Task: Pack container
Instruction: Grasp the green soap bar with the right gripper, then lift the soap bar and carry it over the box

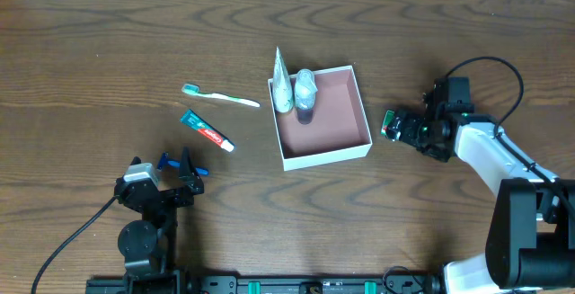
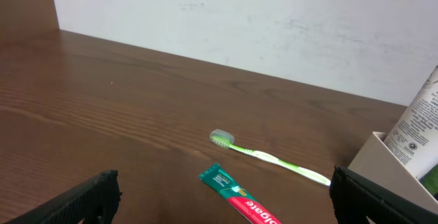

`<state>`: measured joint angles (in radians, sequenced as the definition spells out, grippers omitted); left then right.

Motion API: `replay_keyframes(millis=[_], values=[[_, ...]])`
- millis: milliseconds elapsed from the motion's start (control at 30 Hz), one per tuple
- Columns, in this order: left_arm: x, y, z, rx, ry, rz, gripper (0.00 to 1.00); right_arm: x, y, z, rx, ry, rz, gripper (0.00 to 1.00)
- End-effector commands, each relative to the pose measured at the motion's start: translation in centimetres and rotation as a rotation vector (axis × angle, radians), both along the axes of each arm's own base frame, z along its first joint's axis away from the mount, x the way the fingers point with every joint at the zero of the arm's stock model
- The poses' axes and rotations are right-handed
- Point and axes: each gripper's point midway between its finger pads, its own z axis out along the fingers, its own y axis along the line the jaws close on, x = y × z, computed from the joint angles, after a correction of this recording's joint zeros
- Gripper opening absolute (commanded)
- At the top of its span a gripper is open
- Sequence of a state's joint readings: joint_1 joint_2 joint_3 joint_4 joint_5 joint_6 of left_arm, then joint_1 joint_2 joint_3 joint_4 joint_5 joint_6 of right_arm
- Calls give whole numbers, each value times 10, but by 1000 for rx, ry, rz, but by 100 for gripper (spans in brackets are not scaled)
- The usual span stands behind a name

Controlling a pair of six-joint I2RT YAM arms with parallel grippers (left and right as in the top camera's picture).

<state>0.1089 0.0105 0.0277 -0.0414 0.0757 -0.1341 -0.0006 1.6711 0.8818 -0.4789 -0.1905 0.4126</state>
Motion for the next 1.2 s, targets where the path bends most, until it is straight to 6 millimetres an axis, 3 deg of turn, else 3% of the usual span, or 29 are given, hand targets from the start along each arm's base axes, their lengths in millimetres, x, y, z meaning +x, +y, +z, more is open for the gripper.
replay_keyframes(millis=[0, 233, 367, 533, 933, 1167], values=[[0, -2, -16, -12, 39, -14, 98, 17, 5, 17, 1, -33, 16, 99], [0, -2, -16, -12, 39, -14, 98, 38, 6, 46, -6, -73, 35, 99], [0, -2, -16, -12, 39, -14, 98, 40, 4, 51, -15, -73, 23, 99], [0, -2, -16, -12, 39, -14, 98, 32, 0, 37, -32, -11, 9, 99], [0, -2, -16, -12, 39, -14, 98, 38, 21, -8, -58, 102, 107, 99], [0, -2, -16, -12, 39, -14, 98, 44, 18, -9, -68, 98, 96, 99]])
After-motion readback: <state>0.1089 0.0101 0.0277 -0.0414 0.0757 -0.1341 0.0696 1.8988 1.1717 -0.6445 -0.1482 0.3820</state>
